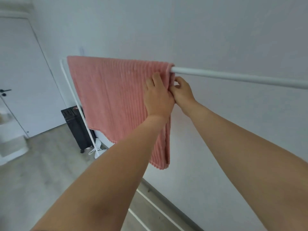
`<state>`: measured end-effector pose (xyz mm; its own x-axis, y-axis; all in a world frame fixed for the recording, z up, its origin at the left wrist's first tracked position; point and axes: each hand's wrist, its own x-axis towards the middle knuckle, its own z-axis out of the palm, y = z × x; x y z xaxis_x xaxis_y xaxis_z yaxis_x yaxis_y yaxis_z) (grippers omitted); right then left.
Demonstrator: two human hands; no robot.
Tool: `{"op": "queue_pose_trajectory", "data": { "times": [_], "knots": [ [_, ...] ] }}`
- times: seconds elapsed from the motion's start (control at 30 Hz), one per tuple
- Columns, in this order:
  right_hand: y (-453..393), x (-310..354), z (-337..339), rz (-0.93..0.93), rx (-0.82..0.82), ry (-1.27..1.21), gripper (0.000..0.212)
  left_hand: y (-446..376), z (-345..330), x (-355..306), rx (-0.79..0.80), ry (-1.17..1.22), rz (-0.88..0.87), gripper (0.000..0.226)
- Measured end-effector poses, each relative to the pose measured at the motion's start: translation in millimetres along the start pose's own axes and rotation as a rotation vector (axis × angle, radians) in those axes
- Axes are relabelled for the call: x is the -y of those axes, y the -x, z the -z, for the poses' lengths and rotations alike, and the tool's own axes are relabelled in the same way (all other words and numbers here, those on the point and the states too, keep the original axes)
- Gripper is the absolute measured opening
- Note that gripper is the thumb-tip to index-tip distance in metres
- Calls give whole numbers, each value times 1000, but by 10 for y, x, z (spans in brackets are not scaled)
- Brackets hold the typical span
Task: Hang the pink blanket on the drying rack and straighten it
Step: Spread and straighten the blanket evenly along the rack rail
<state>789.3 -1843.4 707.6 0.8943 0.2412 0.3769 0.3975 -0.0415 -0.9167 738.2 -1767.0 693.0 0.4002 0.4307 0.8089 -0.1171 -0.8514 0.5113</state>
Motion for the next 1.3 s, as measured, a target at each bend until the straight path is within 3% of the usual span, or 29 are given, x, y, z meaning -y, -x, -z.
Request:
{"op": "queue_pose_trajectory", "data": {
  "times": [0.1, 0.3, 0.4, 0.5, 0.6, 0.77, 0.87, 0.97, 1.13, 1.3],
  "knots": [
    [-87, 103, -35, 4, 23, -45, 17, -109, 29, -34, 47, 72, 89, 27],
    [-84, 226, -90, 14, 69, -105, 18, -182, 62, 73, 36, 80, 77, 15],
    [-96, 224, -49, 4, 7, -92, 18, -203, 101, 50, 39, 129, 32, 31],
    [-34, 230, 1, -7, 55, -170, 28, -214, 167, 56, 83, 114, -65, 47],
    [56, 217, 2, 7, 100, -217, 21, -223, 161, 174, 159, 157, -111, 35],
    [-68, 86, -37, 82, -56, 85, 17, -258, 166, 301, 165, 11, -286, 24],
    [-88, 35, 5, 100, -147, 212, 24, -274, 158, 283, 143, -73, -303, 18],
    [-51, 33, 92, 118, -217, 255, 31, -284, 123, 186, 95, -40, -315, 11],
    [55, 75, 269, 139, -321, 282, 21, -279, 29, -10, 65, 22, -391, 29],
    [218, 135, 541, 136, -487, 301, 29, -131, -109, -238, 30, 159, -478, 24]
  ]
}}
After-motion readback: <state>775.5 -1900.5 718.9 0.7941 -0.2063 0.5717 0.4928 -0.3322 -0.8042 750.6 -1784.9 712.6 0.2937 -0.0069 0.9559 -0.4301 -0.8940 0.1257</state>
